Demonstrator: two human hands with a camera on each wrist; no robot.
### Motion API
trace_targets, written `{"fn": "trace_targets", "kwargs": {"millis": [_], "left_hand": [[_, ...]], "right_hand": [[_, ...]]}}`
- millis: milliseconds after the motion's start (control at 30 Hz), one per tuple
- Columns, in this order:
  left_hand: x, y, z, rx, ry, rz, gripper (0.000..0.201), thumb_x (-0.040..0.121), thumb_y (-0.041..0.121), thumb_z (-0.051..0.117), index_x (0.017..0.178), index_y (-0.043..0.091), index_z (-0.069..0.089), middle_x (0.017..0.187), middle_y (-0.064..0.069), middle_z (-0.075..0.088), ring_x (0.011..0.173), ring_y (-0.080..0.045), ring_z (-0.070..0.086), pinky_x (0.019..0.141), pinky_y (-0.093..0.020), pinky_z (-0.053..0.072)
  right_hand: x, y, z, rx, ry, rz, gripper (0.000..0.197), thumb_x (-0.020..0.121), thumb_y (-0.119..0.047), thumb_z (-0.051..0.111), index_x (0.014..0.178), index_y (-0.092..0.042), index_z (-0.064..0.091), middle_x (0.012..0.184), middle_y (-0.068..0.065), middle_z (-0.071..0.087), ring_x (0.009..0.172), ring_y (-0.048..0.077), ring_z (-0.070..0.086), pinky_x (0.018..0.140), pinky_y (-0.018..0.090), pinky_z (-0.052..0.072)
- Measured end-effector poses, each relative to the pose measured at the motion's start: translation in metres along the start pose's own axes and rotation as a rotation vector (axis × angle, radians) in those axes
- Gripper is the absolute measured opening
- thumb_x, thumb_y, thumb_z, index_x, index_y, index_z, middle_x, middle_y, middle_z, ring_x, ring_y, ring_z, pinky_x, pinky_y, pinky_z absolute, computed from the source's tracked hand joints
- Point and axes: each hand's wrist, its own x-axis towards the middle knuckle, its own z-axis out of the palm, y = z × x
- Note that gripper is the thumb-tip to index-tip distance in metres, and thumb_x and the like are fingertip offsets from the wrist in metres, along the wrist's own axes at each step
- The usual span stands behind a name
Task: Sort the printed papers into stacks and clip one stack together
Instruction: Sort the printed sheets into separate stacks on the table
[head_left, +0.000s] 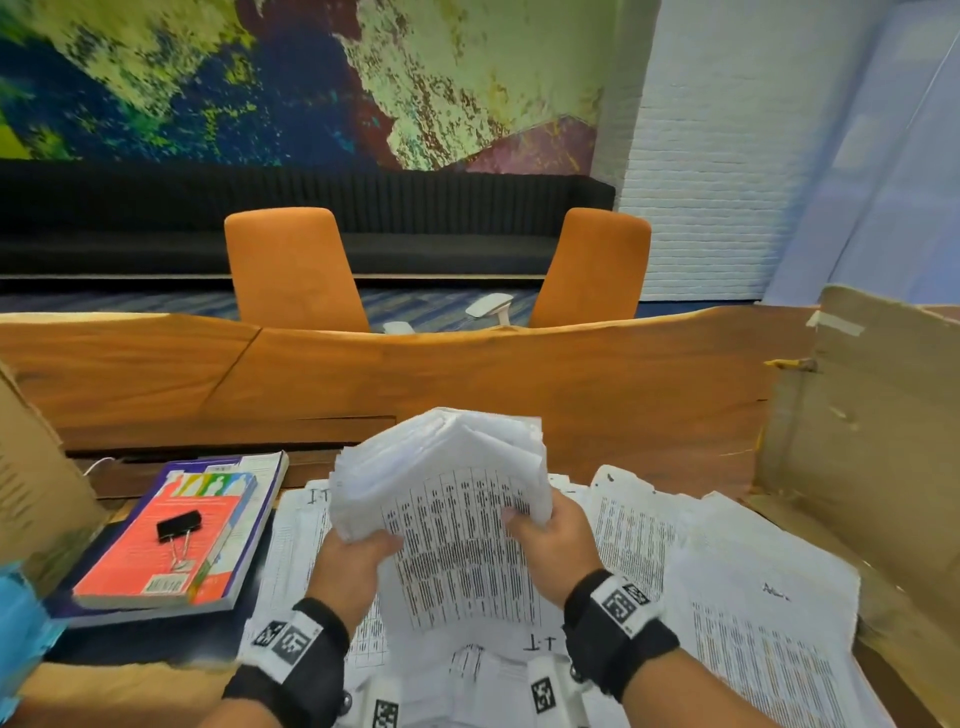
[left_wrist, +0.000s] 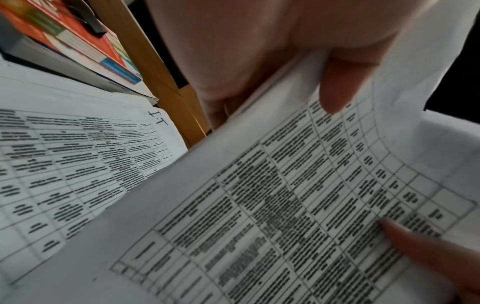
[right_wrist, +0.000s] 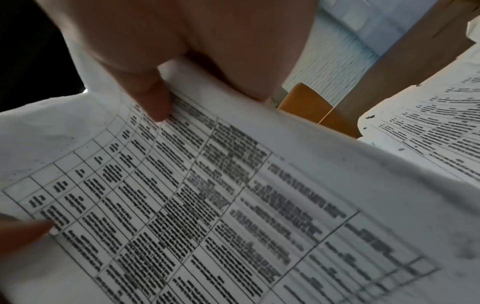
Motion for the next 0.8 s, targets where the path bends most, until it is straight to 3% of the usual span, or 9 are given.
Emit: {"fn": "trace_targets", "kwargs": {"millis": [100, 167, 233, 333, 433, 533, 667, 733, 800], "left_hand": [[0.013, -0.005, -0.004, 0.070, 0.060, -0.004, 0.027, 0.087, 0.002, 0.061, 0.111, 0.015, 0.058, 0.110, -0.006, 0.067, 0.104, -0.028, 0.062, 0.078, -0.039, 0.050], [0.021, -0.012, -0.013, 0.133, 0.150, -0.057, 0.053, 0.083, 0.012, 0.071, 0.130, 0.016, 0.046, 0.122, -0.005, 0.057, 0.112, -0.031, 0.058, 0.092, -0.047, 0.048], [0.023, -0.021, -0.019, 0.058, 0.189, -0.157, 0.075, 0.073, 0.015, 0.079, 0.138, 0.014, 0.041, 0.124, -0.007, 0.056, 0.111, -0.033, 0.058, 0.095, -0.049, 0.046], [0.021, -0.031, -0.014, -0.381, 0.106, -0.350, 0.042, 0.080, 0.007, 0.070, 0.120, 0.005, 0.057, 0.116, -0.020, 0.066, 0.108, -0.039, 0.062, 0.096, -0.055, 0.047], [0.021, -0.027, -0.019, -0.461, 0.141, -0.300, 0.030, 0.088, -0.002, 0.058, 0.118, 0.001, 0.060, 0.117, -0.024, 0.066, 0.108, -0.042, 0.062, 0.094, -0.058, 0.047], [0.025, -0.009, -0.042, -0.264, 0.164, -0.126, 0.029, 0.088, -0.003, 0.058, 0.116, 0.005, 0.062, 0.111, -0.020, 0.069, 0.099, -0.039, 0.065, 0.090, -0.055, 0.050], [0.021, 0.008, -0.062, 0.005, 0.147, 0.080, 0.019, 0.087, 0.005, 0.065, 0.099, 0.020, 0.065, 0.099, -0.007, 0.072, 0.089, -0.028, 0.068, 0.077, -0.041, 0.053], [0.024, 0.006, -0.062, 0.051, 0.111, 0.112, 0.021, 0.086, 0.008, 0.067, 0.102, 0.021, 0.066, 0.099, -0.004, 0.073, 0.092, -0.026, 0.068, 0.078, -0.042, 0.053], [0.029, -0.004, -0.063, 0.052, 0.056, 0.129, 0.031, 0.083, 0.006, 0.070, 0.111, 0.018, 0.066, 0.106, -0.008, 0.073, 0.099, -0.028, 0.068, 0.085, -0.050, 0.053]], "right_hand": [[0.010, -0.008, -0.006, 0.134, 0.109, 0.002, 0.007, 0.093, -0.015, 0.065, 0.097, -0.019, 0.069, 0.091, 0.005, 0.073, 0.082, 0.020, 0.068, 0.075, 0.039, 0.058], [0.022, -0.010, -0.011, 0.343, 0.178, 0.042, 0.016, 0.089, -0.013, 0.070, 0.105, -0.018, 0.070, 0.100, 0.004, 0.075, 0.096, 0.024, 0.069, 0.086, 0.043, 0.056], [0.032, -0.010, -0.013, 0.619, 0.214, 0.119, 0.027, 0.085, -0.013, 0.072, 0.111, -0.014, 0.067, 0.106, 0.009, 0.072, 0.105, 0.033, 0.066, 0.095, 0.052, 0.052], [0.033, -0.006, -0.008, 0.858, 0.137, 0.240, 0.031, 0.090, -0.003, 0.064, 0.120, -0.012, 0.061, 0.104, 0.010, 0.064, 0.102, 0.033, 0.061, 0.096, 0.055, 0.050], [0.029, 0.004, -0.011, 0.894, 0.090, 0.250, 0.030, 0.085, 0.008, 0.062, 0.112, -0.007, 0.064, 0.096, 0.010, 0.066, 0.094, 0.030, 0.062, 0.086, 0.048, 0.053], [0.034, 0.021, -0.042, 0.729, 0.145, 0.254, 0.033, 0.081, 0.009, 0.066, 0.111, -0.004, 0.063, 0.103, 0.014, 0.070, 0.093, 0.032, 0.067, 0.082, 0.049, 0.057], [0.037, 0.024, -0.068, -0.001, -0.015, 0.183, 0.034, 0.078, -0.004, 0.079, 0.107, -0.013, 0.063, 0.105, 0.005, 0.073, 0.092, 0.022, 0.072, 0.084, 0.044, 0.060], [0.041, 0.020, -0.065, -0.028, -0.052, 0.131, 0.033, 0.080, -0.004, 0.076, 0.108, -0.015, 0.063, 0.105, 0.003, 0.073, 0.093, 0.020, 0.071, 0.082, 0.044, 0.059], [0.042, 0.017, -0.059, 0.025, -0.001, 0.096, 0.033, 0.081, 0.002, 0.071, 0.109, -0.015, 0.063, 0.103, 0.005, 0.073, 0.094, 0.022, 0.070, 0.077, 0.041, 0.058]]}}
